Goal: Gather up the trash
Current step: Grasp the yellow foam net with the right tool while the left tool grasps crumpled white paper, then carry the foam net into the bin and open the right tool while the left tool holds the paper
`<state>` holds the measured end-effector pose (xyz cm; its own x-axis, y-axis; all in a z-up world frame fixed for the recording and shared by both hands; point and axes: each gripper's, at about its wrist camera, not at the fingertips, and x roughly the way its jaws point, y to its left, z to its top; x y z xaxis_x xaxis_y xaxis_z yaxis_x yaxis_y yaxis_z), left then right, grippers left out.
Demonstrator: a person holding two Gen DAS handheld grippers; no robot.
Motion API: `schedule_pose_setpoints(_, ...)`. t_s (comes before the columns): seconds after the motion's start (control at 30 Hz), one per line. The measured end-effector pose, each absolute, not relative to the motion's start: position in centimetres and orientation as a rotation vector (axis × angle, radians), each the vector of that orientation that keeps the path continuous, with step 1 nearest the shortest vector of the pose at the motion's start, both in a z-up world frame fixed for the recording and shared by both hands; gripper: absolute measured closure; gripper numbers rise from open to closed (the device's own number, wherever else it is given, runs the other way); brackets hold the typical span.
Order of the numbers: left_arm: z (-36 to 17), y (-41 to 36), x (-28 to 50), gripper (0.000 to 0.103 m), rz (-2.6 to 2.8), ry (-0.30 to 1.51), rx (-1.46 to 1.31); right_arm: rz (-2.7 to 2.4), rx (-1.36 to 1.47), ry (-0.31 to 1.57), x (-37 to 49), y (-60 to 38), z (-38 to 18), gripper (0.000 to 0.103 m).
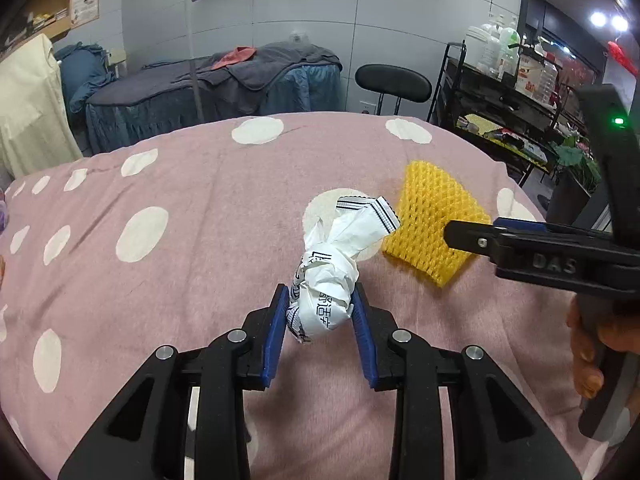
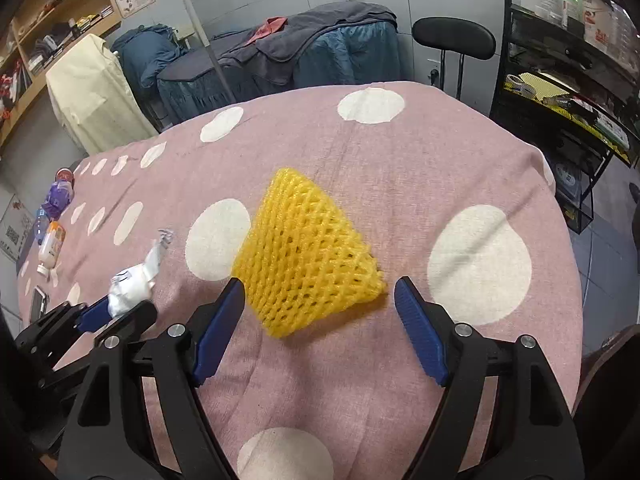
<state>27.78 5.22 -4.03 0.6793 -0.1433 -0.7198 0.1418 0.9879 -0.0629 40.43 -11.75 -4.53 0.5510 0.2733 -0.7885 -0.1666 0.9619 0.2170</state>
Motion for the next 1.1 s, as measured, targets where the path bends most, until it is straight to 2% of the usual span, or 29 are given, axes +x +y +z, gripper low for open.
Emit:
schedule_pose_setpoints(0.07,-3.5,5.9,26.8,0.072,-0.157,0.792,-0.027,0.241,0.108,0.962,41.1,-11.2,-5.0,0.027)
schedule_pose_setpoints(0.23,-2.8,7.1,23.8,0.071,-0.144,0.759,-0.079,0.189,0.038,0.984,42.0,-9.8,-6.4,0.044)
schedule_pose_setpoints(0.27,-2.7,7.2,23.2,0.071,-0.136,0.753,-0.078,0.183,0.035,0.976,41.9,-9.7,-6.3,0.051)
schedule_pose_setpoints(0.3,-2.7,7.1,23.0,0.071,-0.132,0.750,-0.076,0.191,0.041,0.975,41.8,-9.8,-6.3,0.066)
schedule_pose_setpoints(0.4,-2.8,7.5,21.9,0.071,-0.131,0.748,-0.104,0.228,0.062,0.992,41.5,-9.9,-6.2,0.078)
schedule_pose_setpoints(1.1,-1.9,7.3,15.5,0.071,-0.134,0.680,-0.212,0.399,0.137,0.814,27.5,-14.2,-0.1,0.080)
